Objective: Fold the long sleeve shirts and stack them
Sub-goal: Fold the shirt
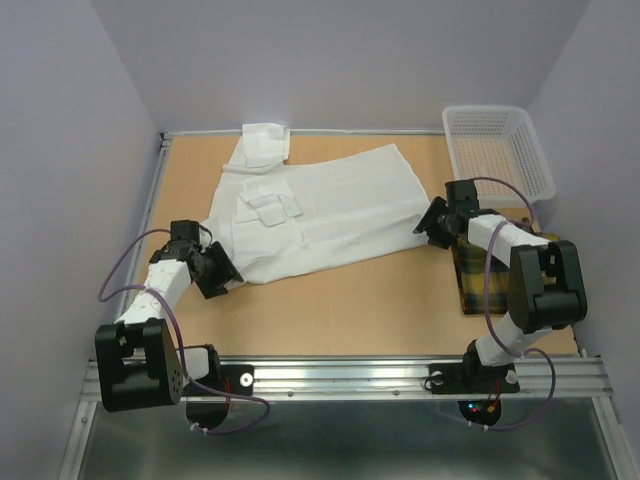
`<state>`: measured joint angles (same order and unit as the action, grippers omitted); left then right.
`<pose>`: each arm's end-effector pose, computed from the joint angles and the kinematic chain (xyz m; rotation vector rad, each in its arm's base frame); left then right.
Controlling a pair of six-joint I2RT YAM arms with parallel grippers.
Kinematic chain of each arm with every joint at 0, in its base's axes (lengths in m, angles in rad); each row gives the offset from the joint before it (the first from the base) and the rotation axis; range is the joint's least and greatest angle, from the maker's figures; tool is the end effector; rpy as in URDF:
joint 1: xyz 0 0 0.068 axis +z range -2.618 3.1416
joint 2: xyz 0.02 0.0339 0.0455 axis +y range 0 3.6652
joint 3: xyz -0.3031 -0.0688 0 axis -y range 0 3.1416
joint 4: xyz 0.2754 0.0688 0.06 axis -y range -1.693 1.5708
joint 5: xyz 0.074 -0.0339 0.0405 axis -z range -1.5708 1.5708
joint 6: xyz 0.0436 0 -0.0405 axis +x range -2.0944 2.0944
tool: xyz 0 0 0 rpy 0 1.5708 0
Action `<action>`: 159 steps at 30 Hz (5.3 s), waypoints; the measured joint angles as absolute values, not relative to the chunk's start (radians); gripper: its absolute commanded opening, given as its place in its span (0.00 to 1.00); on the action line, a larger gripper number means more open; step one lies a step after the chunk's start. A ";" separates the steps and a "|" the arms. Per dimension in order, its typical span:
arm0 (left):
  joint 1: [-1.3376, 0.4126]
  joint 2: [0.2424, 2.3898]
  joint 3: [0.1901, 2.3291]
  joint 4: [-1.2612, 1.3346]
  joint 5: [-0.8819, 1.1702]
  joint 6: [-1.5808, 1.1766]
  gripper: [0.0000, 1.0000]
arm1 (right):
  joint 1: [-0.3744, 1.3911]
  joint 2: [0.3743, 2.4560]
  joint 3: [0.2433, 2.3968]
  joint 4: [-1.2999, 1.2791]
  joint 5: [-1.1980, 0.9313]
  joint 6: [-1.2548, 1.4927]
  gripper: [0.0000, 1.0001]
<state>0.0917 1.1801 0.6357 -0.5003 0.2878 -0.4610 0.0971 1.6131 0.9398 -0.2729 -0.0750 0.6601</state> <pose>0.2296 0.0087 0.2023 -0.6194 2.5606 -0.5051 0.3522 0.0376 0.1962 0.6814 2.4679 0.3947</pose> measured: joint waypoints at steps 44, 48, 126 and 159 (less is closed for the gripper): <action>-0.081 1.298 1.074 -0.373 0.072 -0.448 0.77 | 0.258 1.339 0.869 -0.256 -0.139 0.457 0.88; -0.139 1.478 1.118 -0.331 0.101 -0.487 0.78 | 0.285 1.334 0.874 -0.258 -0.140 0.436 0.86; -0.171 1.981 1.860 -0.041 0.308 -0.600 0.00 | 0.283 1.348 0.949 -0.286 0.053 0.502 0.77; -0.228 2.146 1.979 0.117 0.579 -0.451 0.00 | 0.283 1.503 0.992 -0.253 0.178 0.627 0.50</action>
